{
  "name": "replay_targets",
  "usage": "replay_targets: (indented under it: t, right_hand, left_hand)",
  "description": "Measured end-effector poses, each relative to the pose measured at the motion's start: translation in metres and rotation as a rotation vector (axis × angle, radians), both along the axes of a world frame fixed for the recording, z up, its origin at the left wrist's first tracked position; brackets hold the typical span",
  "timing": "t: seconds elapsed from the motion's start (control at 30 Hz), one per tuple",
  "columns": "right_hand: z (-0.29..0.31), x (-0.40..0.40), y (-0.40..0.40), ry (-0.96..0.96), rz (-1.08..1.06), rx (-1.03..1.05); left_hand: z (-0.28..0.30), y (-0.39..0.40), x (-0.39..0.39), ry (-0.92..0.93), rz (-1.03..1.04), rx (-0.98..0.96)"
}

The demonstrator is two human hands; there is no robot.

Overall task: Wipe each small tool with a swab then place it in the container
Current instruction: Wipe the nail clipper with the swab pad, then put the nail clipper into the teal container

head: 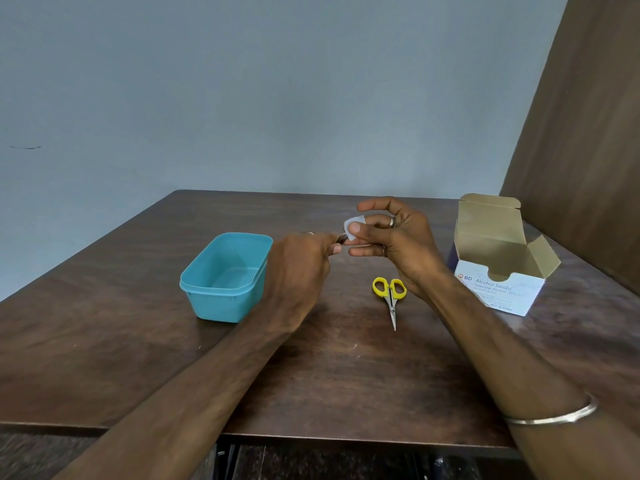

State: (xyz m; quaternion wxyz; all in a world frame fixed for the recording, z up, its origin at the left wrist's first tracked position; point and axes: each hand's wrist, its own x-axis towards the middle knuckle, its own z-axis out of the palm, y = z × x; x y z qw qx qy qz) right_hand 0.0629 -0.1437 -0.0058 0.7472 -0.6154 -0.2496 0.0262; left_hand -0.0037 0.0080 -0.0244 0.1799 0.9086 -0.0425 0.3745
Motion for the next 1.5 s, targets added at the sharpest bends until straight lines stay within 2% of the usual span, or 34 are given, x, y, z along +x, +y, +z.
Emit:
replay_targets:
  t: [0.1,0.23,0.4,0.57,0.7,0.83,0.93,1.03,1.17,1.33,1.5]
  right_hand:
    - [0.000,-0.001,-0.001,0.017,0.022,0.011]
    - [-0.002,0.002,-0.004,0.049,0.033,0.026]
    - [-0.005,0.007,-0.007,0.047,-0.070,0.024]
    - [-0.015,0.013,-0.005,-0.108,-0.245,-0.224]
    - [-0.020,0.013,-0.007,-0.266,-0.319,-0.387]
    - [-0.028,0.020,-0.009,-0.355,-0.359,-0.542]
    - [-0.033,0.025,-0.011,-0.439,-0.422,-0.685]
    - [-0.035,0.025,-0.013,-0.499,-0.462,-0.733]
    - [-0.041,0.027,-0.014,-0.515,-0.485,-0.816]
    - [-0.043,0.028,-0.014,-0.514,-0.501,-0.853]
    - [-0.042,0.027,-0.015,-0.501,-0.506,-0.854]
  left_hand:
    - [0.000,0.001,0.001,0.050,0.008,-0.007]
    - [0.001,-0.001,-0.002,0.027,-0.013,-0.040]
    - [0.001,-0.006,-0.007,0.002,-0.047,-0.131]
    - [0.001,-0.010,-0.011,-0.028,-0.044,-0.181]
    - [0.006,-0.013,-0.016,-0.049,-0.033,-0.133]
    - [0.017,-0.008,-0.021,-0.068,0.026,-0.034]
    - [0.034,0.007,-0.030,-0.031,0.096,-0.036]
    - [0.052,0.029,-0.038,-0.014,0.207,-0.069]
    - [0.064,0.064,-0.038,0.160,0.343,-0.077]
    - [0.063,0.079,-0.033,0.537,0.392,-0.028]
    - [0.052,0.076,-0.029,0.671,0.421,0.029]
